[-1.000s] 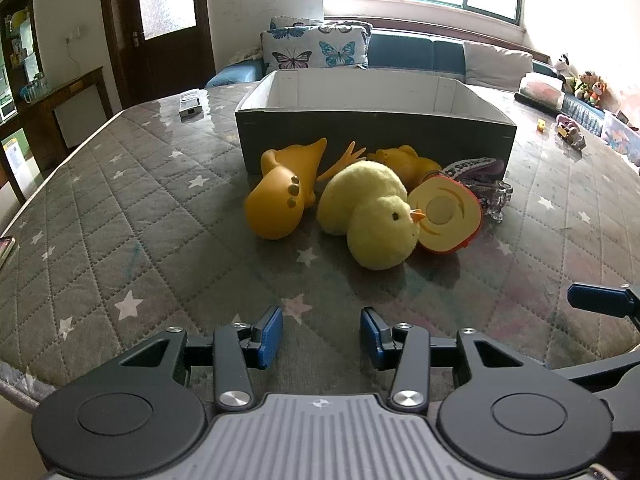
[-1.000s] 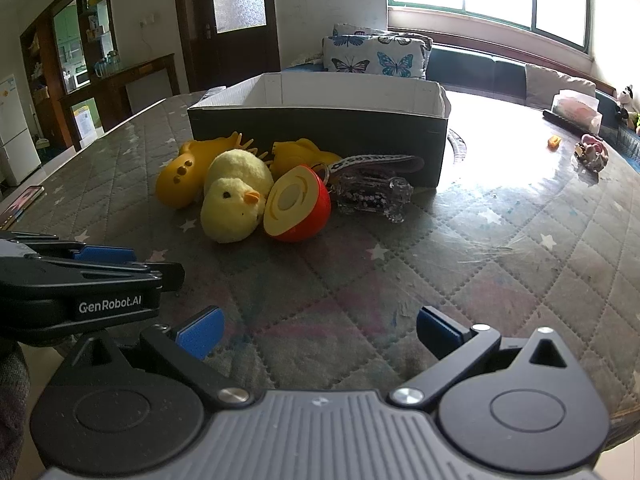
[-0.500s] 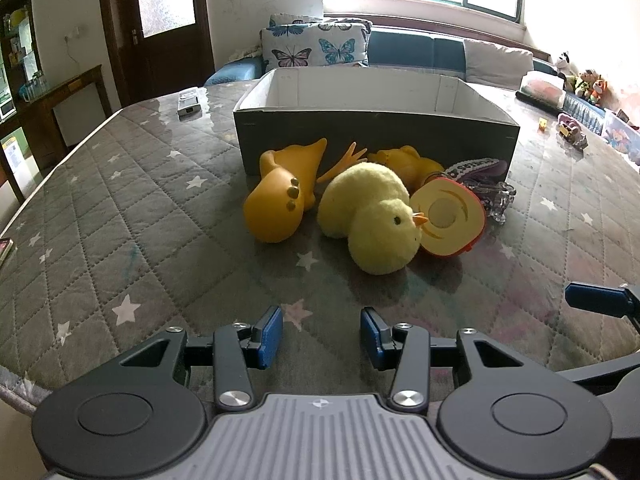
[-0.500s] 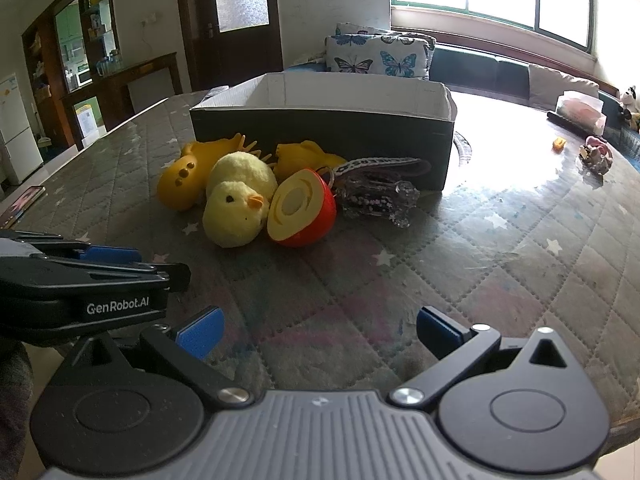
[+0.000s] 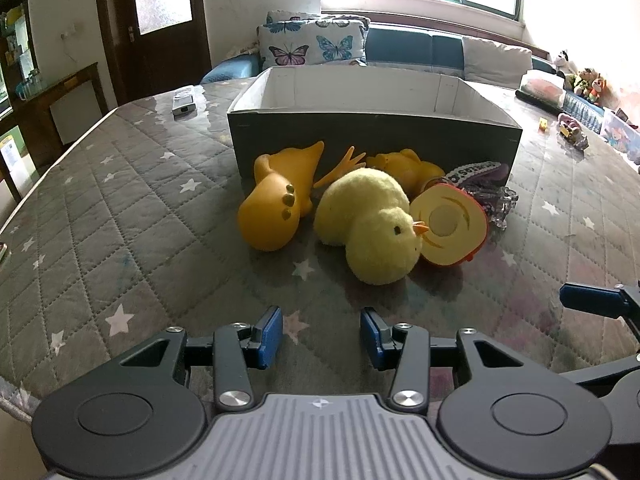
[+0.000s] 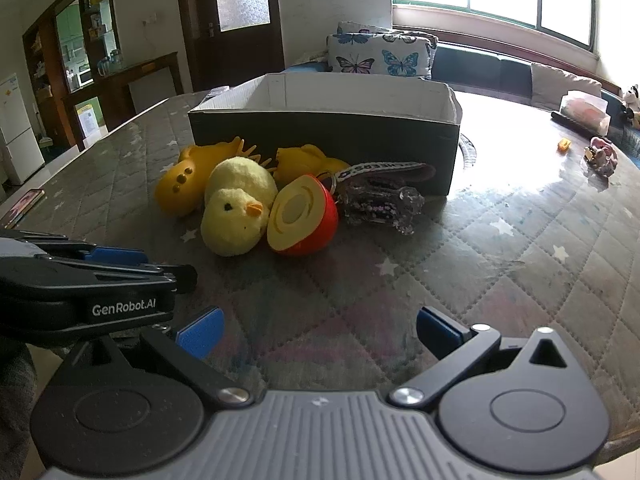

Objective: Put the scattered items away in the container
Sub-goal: 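Move both grippers down toward the red-and-yellow half-apple toy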

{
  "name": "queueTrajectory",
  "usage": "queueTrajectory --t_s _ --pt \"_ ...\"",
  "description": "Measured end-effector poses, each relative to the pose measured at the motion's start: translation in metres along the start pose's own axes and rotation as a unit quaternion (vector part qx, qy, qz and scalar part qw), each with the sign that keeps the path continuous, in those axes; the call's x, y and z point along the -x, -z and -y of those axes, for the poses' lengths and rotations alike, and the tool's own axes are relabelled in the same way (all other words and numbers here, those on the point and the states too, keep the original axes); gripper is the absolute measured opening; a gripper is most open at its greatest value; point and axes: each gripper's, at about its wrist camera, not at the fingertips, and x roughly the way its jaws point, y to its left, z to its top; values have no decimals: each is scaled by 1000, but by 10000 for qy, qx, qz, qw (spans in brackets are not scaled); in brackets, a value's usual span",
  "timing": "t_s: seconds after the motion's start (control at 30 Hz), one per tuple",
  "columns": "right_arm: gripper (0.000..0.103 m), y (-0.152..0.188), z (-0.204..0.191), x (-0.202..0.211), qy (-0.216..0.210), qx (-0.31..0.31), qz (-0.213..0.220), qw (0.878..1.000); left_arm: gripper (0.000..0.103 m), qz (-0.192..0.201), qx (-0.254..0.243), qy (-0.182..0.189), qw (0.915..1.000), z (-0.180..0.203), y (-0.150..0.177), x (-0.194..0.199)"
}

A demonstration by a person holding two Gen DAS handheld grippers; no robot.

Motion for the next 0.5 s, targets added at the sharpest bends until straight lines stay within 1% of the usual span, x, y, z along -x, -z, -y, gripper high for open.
queueTrajectory --t_s 0.5 --pt "103 -12 0 -10 -88 43 33 9999 46 -42 104 144 9998 -8 -16 -8"
